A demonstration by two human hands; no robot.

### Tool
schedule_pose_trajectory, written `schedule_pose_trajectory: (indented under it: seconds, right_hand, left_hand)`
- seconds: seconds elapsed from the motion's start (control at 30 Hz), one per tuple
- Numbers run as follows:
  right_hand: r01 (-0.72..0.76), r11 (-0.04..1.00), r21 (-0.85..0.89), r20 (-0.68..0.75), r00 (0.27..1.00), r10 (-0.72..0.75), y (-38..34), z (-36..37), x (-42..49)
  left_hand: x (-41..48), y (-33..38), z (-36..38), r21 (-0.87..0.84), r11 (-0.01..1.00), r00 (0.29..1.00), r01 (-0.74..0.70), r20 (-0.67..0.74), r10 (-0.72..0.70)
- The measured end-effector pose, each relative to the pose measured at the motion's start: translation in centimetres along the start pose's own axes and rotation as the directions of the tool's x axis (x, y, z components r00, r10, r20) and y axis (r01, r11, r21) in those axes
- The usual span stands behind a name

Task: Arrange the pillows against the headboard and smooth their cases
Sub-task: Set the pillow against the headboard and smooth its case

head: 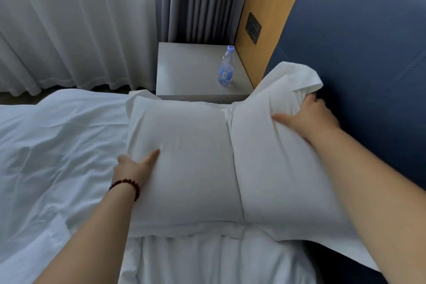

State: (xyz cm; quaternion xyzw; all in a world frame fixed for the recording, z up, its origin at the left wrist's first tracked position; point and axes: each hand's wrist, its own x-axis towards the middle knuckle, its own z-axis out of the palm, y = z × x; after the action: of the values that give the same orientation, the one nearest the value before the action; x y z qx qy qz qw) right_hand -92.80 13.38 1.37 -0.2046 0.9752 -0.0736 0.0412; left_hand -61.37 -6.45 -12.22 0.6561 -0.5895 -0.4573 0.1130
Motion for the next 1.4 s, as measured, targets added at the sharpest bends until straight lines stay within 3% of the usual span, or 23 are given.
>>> schedule_pose_trajectory:
  seconds: [0.27, 0.47, 0.53, 0.7, 0.8, 0.87, 0.93, 1.0, 1.07, 1.17, 1.27, 1.4]
  right_hand:
    - [-0.077, 0.997, 0.032, 0.104, 0.992, 0.073, 2.7, 0.0, -3.9]
    - [0.209, 0.975, 0.073, -0.060, 0.977, -0.205, -3.1, -2.6, -2.7]
    - [0.224, 0.974, 0.031, -0.014, 0.975, -0.224, -4.7, -2.0, -1.6]
    - [0.013, 0.999, -0.044, 0.037, 0.999, -0.011, -2.7, 1.2, 0.6]
    - [-0.030, 0.999, -0.024, -0.002, 1.000, 0.030, -1.0, 1.4, 0.8]
    - [-0.012, 1.000, -0.028, -0.042, 0.999, 0.011, -0.8, 1.5, 0.7]
    - [0.002, 0.999, -0.041, -0.059, 0.998, -0.005, -0.9, 1.7, 0.3]
    - [0.012, 0.999, -0.047, -0.049, 0.999, -0.015, -0.5, 1.6, -0.2]
    - [0.027, 0.999, -0.039, -0.008, 1.000, -0.027, 0.7, 0.7, -1.0]
    - [0.039, 0.998, -0.046, 0.054, 0.998, -0.036, 3.3, 0.0, -3.4]
    - [0.023, 0.991, -0.130, 0.030, 0.999, -0.020, 4.6, 1.3, -5.8]
    - [0.140, 0.990, 0.011, -0.004, 0.990, -0.140, 3.2, 0.7, -5.1]
  left_hand:
    - [-0.1, -1.6, -0.6, -0.047, 0.999, 0.996, 0.001, 0.091, 0.003]
    - [-1.5, -0.1, -0.4, -0.112, 0.985, 0.989, -0.130, -0.082, 0.121]
    - [-1.5, -1.3, -0.3, -0.121, 0.988, 0.988, -0.100, -0.128, 0.084]
    - [-0.5, -3.7, 0.4, 0.044, 0.997, 0.986, 0.056, -0.161, -0.049]
    - [-1.4, -2.1, 0.9, 0.266, 0.964, 0.950, -0.025, -0.293, 0.105]
    - [-2.8, -0.8, 2.7, 0.385, 0.899, 0.920, -0.210, -0.233, 0.315]
    - [-4.1, 0.5, 5.8, 0.527, 0.754, 0.879, -0.393, -0.027, 0.477]
    - [-5.2, 1.6, 9.0, 0.614, 0.608, 0.837, -0.503, 0.170, 0.521]
    - [-5.7, 2.0, 11.0, 0.666, 0.506, 0.807, -0.548, 0.263, 0.529]
    - [-5.3, 1.5, 11.9, 0.708, 0.472, 0.807, -0.526, 0.240, 0.540]
    - [-5.0, 1.0, 12.4, 0.719, 0.460, 0.803, -0.521, 0.231, 0.549]
    - [-4.7, 0.7, 13.3, 0.733, 0.447, 0.809, -0.513, 0.237, 0.539]
